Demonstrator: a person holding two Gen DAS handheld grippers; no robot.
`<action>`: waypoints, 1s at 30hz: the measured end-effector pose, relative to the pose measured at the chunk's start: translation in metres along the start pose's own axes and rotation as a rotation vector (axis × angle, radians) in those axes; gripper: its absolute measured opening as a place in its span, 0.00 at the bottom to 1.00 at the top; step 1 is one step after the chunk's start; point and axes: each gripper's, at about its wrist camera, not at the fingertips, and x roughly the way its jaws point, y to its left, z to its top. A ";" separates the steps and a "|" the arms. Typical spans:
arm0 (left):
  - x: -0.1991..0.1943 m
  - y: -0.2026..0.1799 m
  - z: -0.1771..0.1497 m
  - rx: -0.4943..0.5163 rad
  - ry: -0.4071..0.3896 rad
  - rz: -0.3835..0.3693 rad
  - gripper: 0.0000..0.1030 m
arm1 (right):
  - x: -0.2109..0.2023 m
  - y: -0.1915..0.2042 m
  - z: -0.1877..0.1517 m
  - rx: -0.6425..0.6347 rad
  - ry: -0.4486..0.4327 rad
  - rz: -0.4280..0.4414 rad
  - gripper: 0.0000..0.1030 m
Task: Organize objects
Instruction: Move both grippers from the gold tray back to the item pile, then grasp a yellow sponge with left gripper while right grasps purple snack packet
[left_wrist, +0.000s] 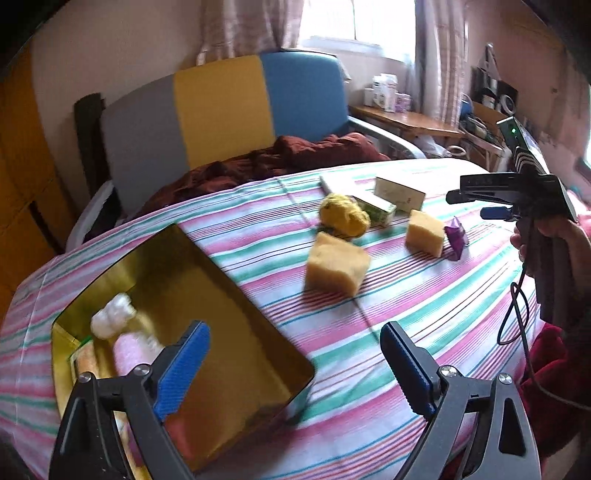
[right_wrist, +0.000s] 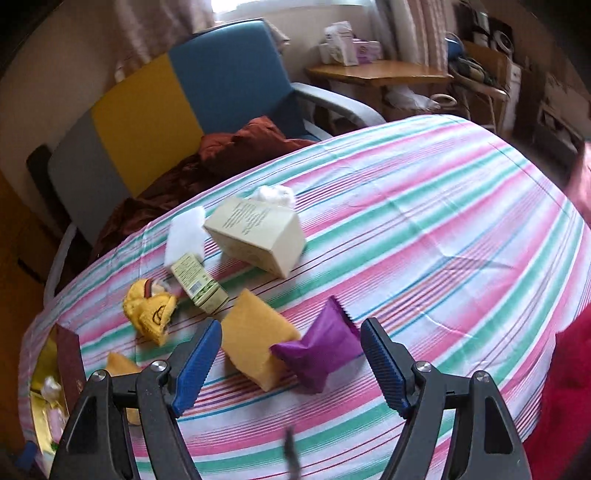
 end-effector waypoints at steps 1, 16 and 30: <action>0.004 -0.003 0.004 0.009 0.005 -0.008 0.91 | -0.001 -0.004 0.000 0.019 -0.004 0.000 0.76; 0.091 -0.018 0.051 0.014 0.167 -0.056 0.93 | 0.005 -0.021 0.004 0.117 0.057 0.071 0.77; 0.166 -0.033 0.069 0.124 0.297 -0.014 1.00 | 0.008 -0.035 0.006 0.176 0.077 0.087 0.77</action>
